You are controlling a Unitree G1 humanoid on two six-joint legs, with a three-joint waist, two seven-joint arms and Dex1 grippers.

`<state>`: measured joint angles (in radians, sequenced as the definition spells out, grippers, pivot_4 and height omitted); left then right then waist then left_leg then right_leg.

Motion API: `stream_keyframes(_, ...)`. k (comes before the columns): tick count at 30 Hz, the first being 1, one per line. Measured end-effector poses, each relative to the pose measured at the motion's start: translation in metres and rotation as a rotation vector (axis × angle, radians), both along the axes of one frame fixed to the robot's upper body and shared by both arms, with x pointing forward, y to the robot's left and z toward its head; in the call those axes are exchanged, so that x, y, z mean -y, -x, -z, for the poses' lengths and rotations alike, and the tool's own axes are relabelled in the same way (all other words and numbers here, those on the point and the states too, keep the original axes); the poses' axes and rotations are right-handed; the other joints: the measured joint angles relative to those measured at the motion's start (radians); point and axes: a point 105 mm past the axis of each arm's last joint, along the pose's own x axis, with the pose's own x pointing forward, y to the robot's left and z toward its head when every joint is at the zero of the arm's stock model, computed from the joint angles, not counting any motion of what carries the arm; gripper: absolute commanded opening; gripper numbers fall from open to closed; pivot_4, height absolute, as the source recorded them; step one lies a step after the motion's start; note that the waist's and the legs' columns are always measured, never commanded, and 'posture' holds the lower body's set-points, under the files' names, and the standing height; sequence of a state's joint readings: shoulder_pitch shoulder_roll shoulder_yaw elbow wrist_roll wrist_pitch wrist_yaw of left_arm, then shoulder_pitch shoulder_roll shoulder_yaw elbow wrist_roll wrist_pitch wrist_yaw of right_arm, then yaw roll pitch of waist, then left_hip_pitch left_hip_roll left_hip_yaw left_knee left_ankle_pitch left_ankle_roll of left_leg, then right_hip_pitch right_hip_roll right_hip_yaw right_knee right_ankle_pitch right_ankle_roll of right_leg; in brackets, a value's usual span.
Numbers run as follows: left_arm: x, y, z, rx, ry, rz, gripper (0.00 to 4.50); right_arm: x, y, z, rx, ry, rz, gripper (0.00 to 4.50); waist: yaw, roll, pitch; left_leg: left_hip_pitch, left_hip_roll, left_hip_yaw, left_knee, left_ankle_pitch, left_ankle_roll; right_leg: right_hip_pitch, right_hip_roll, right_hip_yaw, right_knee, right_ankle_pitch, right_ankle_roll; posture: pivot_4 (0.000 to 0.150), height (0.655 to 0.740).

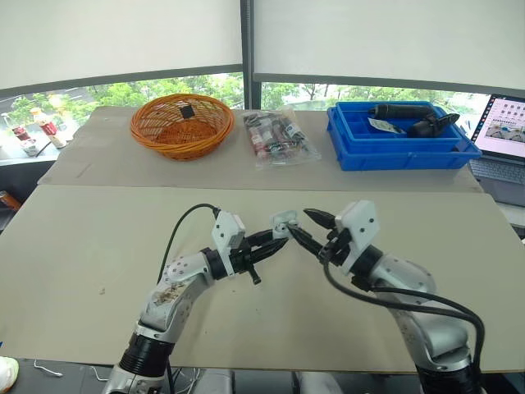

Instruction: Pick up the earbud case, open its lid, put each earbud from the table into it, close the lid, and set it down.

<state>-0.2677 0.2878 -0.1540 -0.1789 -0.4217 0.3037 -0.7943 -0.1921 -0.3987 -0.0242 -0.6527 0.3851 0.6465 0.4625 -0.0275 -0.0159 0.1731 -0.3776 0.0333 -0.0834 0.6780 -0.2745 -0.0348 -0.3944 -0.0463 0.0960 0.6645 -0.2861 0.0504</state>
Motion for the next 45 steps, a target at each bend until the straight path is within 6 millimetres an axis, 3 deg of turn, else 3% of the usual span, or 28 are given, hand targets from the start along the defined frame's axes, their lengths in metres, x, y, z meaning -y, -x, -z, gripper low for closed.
stream_keyframes(5, 0.005, 0.005, 0.002, 0.018, -0.04, 0.102, 0.52, 0.046, 0.004, -0.026, -0.057, 0.072, 0.034, 2.47, 0.006, 0.001, 0.0, -0.001, 0.0, 0.0, 0.001, 0.0, 0.0, 0.0, 0.0, 0.0, -0.001, 0.0, 0.0, 0.15, 0.7054)
stream_keyframes(9, 0.02, 0.021, 0.006, 0.05, -0.084, 0.285, 0.52, 0.058, 0.001, -0.042, -0.077, 0.218, -0.018, 1.26, 0.003, 0.001, 0.001, 0.001, 0.0, 0.001, -0.001, 0.0, 0.001, 0.001, 0.001, 0.0, -0.001, 0.0, 0.0, 0.15, 0.7054)
stream_keyframes(13, 0.028, 0.027, 0.01, 0.074, -0.108, 0.382, 0.52, 0.051, -0.003, -0.026, -0.191, 0.312, -0.125, 0.0, -0.005, 0.001, 0.001, 0.0, 0.0, 0.001, 0.0, 0.0, 0.001, 0.0, 0.0, 0.001, -0.001, 0.0, 0.0, 0.15, 0.7054)
stream_keyframes(21, 0.035, 0.028, 0.009, 0.094, -0.104, 0.426, 0.52, 0.027, 0.01, -0.007, -0.316, 0.351, -0.346, 0.0, -0.001, 0.001, 0.001, -0.003, 0.0, 0.0, 0.001, 0.0, 0.001, -0.002, 0.0, 0.0, -0.001, 0.0, 0.0, 0.15, 0.7054)
stream_keyframes(29, 0.036, 0.027, 0.013, 0.082, -0.111, 0.422, 0.52, 0.02, 0.04, -0.002, -0.419, 0.306, -0.475, 0.0, 0.013, 0.001, 0.001, -0.006, 0.0, 0.0, 0.002, 0.0, 0.0, -0.004, 0.0, 0.0, -0.001, 0.0, 0.0, 0.15, 0.7054)
stream_keyframes(37, 0.043, 0.01, 0.015, -0.058, -0.094, 0.357, 0.52, 0.036, 0.04, 0.001, -0.426, 0.285, -0.357, 0.0, 0.014, 0.001, 0.001, -0.006, 0.0, 0.0, 0.002, 0.0, 0.001, -0.004, 0.0, 0.0, 0.0, 0.0, 0.0, 0.15, 0.7054)
stream_keyframes(40, 0.05, -0.017, 0.026, -0.332, -0.159, 0.277, 0.52, 0.055, 0.028, 0.008, -0.349, 0.299, -0.183, 0.0, 0.016, 0.0, 0.001, -0.007, -0.001, -0.001, 0.002, 0.0, 0.001, -0.004, 0.0, -0.001, 0.0, 0.0, 0.001, 0.15, 0.7054)
stream_keyframes(45, 0.048, -0.039, 0.036, -0.542, -0.218, 0.226, 0.52, 0.069, 0.026, 0.023, -0.265, 0.395, -0.081, 0.0, 0.008, 0.0, 0.001, -0.01, -0.001, -0.001, 0.002, 0.0, 0.0, -0.009, 0.0, 0.0, 0.001, 0.0, 0.001, 0.15, 0.7054)
